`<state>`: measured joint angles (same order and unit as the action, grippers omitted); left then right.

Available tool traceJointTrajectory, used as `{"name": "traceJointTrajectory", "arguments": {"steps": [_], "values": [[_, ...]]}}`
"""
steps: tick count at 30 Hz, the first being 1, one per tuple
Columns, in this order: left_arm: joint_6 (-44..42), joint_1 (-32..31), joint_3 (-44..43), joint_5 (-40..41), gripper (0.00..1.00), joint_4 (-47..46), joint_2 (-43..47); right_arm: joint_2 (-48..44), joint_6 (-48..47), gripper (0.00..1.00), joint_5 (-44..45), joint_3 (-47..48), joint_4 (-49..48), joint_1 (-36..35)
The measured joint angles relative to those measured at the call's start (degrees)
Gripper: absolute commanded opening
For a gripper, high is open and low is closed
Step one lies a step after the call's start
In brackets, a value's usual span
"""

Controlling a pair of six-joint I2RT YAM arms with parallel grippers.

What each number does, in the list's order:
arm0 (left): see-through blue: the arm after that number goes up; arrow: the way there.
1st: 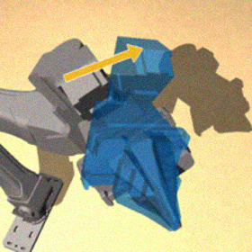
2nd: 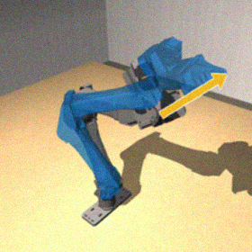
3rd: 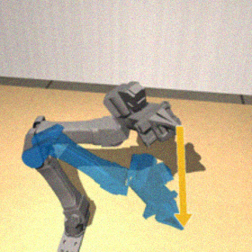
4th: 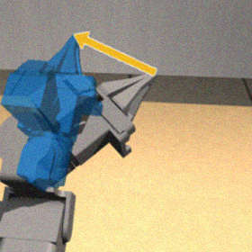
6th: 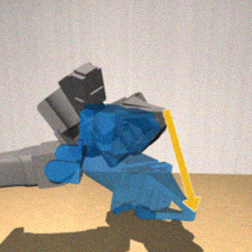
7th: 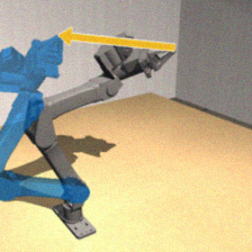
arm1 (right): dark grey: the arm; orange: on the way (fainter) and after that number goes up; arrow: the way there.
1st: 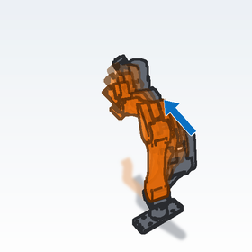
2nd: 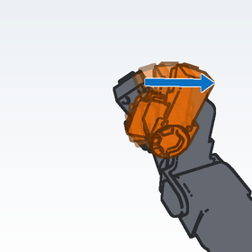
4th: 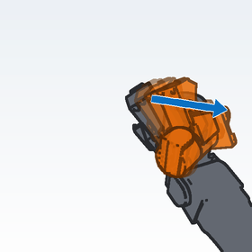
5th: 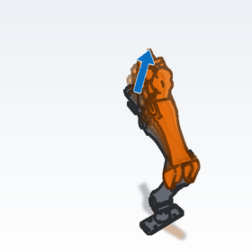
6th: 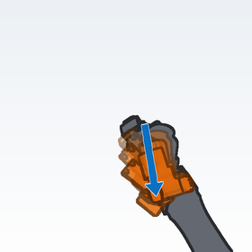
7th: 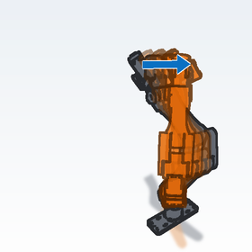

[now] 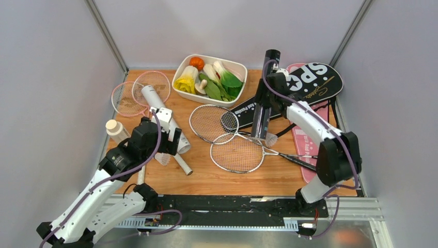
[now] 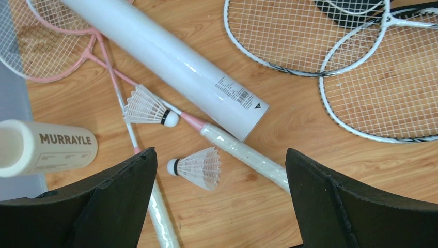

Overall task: Pack up the badminton gear
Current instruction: Place the shuttle tube at the center of the board.

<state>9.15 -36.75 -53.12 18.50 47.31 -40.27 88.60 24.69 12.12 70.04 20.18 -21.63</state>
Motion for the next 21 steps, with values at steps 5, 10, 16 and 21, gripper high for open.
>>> {"name": "traceJointTrajectory", "arguments": {"steps": [5, 10, 16, 21], "values": [[0.1, 0.0, 2.2, 1.0, 1.00, -0.7, 1.8, 11.4, 0.8, 0.61, -2.8, 8.6, 3.0, 2.6], [2.1, 0.0, 3.4, 2.5, 1.00, -1.7, 1.5, 20.2, 0.8, 0.63, -3.8, 15.1, 4.1, 3.3], [5.7, 0.0, 3.5, 6.5, 1.00, -2.1, -1.8, 27.0, 0.7, 0.77, -4.2, 17.4, 5.4, 3.8], [11.2, 1.6, 3.2, 9.9, 0.99, -3.2, -5.1, 28.7, 0.0, 0.95, -4.0, 17.8, 6.4, 3.8]]}}
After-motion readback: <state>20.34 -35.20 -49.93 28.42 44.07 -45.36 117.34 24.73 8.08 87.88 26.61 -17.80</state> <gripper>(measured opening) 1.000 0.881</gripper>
